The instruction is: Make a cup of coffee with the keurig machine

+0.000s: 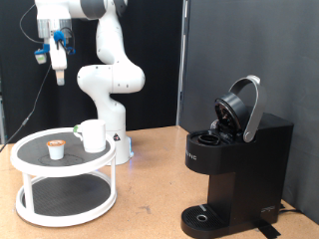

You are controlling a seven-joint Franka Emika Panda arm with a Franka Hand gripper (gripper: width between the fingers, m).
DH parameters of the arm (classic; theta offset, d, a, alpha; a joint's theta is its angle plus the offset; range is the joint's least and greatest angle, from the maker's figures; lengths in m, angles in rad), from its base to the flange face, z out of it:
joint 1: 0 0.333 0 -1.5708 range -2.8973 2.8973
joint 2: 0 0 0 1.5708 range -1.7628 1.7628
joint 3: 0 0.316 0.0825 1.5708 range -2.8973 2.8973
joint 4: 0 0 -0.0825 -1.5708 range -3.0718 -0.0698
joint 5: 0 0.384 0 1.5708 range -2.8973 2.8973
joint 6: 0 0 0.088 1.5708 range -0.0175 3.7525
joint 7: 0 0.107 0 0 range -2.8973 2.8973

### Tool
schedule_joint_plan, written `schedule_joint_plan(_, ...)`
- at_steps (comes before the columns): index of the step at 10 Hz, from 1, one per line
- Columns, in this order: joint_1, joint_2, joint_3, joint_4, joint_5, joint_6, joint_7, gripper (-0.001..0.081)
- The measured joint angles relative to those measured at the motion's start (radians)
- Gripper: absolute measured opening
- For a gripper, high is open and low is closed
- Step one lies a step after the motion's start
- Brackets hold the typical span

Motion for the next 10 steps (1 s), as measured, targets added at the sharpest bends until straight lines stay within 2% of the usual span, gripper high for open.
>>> schedule_joint_plan(6,-0.004,0.187,-0.07,-0.1,-0.021,0.32,0.017,0.0735)
schedule_joint_plan(10,-0.004,0.283,-0.091,-0.146,-0.031,0.452,0.017,0.0735)
